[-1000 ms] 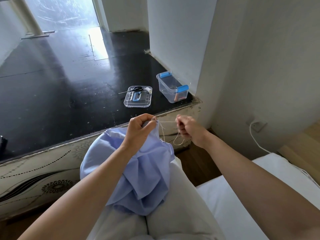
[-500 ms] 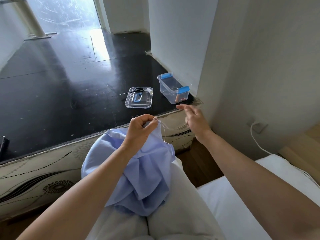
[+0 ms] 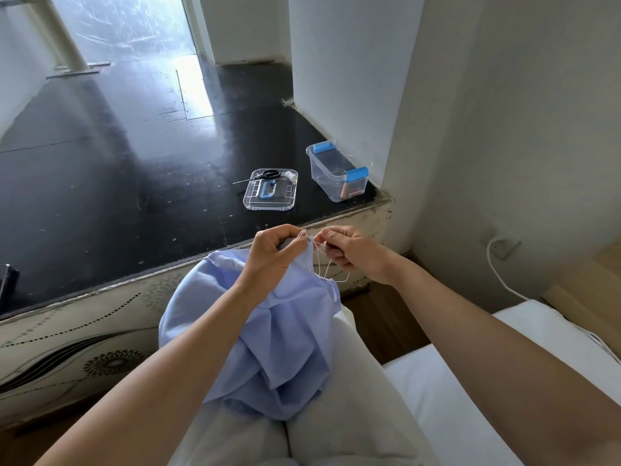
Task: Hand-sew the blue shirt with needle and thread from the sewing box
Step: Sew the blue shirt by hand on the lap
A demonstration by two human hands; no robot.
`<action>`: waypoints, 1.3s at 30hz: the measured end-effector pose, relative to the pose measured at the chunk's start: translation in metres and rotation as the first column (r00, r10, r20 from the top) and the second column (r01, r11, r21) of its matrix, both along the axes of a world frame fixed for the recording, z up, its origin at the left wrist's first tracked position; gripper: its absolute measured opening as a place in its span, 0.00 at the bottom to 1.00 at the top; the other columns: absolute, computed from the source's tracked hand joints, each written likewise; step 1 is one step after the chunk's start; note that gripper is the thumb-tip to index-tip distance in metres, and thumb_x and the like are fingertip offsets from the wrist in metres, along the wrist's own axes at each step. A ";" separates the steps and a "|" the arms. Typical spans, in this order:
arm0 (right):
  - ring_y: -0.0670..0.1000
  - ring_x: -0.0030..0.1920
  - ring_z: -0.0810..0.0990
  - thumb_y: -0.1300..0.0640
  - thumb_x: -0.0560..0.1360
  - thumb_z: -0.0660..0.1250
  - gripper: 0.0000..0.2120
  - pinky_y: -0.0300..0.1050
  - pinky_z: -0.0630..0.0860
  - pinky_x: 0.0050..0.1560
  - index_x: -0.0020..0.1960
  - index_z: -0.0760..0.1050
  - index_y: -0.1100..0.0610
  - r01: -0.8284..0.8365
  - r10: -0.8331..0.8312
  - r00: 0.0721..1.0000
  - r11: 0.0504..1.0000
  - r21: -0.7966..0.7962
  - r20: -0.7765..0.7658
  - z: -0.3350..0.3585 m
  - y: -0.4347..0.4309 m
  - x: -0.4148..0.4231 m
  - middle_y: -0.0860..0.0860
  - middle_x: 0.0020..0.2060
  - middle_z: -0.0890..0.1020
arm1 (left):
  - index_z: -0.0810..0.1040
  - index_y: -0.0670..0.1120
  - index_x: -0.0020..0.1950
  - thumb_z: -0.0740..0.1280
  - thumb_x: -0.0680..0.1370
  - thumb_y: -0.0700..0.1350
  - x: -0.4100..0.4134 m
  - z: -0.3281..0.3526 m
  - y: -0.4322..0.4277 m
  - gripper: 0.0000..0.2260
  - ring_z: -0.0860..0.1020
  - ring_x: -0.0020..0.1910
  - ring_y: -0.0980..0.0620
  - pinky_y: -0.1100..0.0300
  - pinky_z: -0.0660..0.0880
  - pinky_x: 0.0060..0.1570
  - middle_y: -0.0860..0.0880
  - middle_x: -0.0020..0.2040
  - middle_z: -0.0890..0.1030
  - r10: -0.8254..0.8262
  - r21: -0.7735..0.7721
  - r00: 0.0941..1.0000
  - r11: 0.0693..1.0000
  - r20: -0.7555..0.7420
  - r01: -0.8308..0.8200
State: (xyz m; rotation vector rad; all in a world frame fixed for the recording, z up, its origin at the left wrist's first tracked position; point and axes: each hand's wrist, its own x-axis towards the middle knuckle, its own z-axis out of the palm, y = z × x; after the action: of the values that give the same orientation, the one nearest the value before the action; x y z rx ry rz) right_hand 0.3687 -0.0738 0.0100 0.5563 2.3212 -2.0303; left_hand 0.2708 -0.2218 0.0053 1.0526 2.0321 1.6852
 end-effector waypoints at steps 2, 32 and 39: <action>0.43 0.27 0.66 0.53 0.84 0.53 0.14 0.35 0.64 0.28 0.47 0.76 0.53 0.013 -0.013 1.000 0.999 0.048 0.016 -0.002 0.002 0.002 0.48 0.30 0.71 | 0.81 0.49 0.39 0.67 0.77 0.34 0.000 0.000 -0.001 0.12 0.73 0.34 0.59 0.67 0.70 0.35 0.53 0.33 0.78 0.002 0.007 1.000 1.000 0.013 -0.002; 0.44 0.25 0.65 0.52 0.84 0.54 0.14 0.34 0.63 0.24 0.51 0.77 0.54 0.028 -0.019 0.996 0.995 0.099 -0.092 0.005 -0.002 0.001 0.45 0.30 0.78 | 0.81 0.47 0.42 0.68 0.78 0.37 -0.001 -0.003 0.002 0.07 0.74 0.33 0.61 0.69 0.71 0.34 0.51 0.35 0.79 0.018 -0.020 0.999 1.000 -0.036 -0.019; 0.46 0.26 0.62 0.58 0.80 0.63 0.09 0.36 0.62 0.25 0.43 0.76 0.58 0.022 -0.011 0.992 0.996 0.084 -0.126 0.007 0.006 0.005 0.51 0.27 0.69 | 0.82 0.47 0.44 0.69 0.77 0.38 -0.003 -0.005 0.001 0.05 0.75 0.33 0.60 0.71 0.71 0.34 0.52 0.36 0.79 0.035 -0.016 0.998 0.999 -0.043 -0.035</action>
State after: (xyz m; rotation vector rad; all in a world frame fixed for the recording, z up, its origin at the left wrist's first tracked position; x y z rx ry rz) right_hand 0.3733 -0.0675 0.0173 0.4646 2.4921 -2.0377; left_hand 0.2674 -0.2212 0.0007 1.0618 2.0993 1.6732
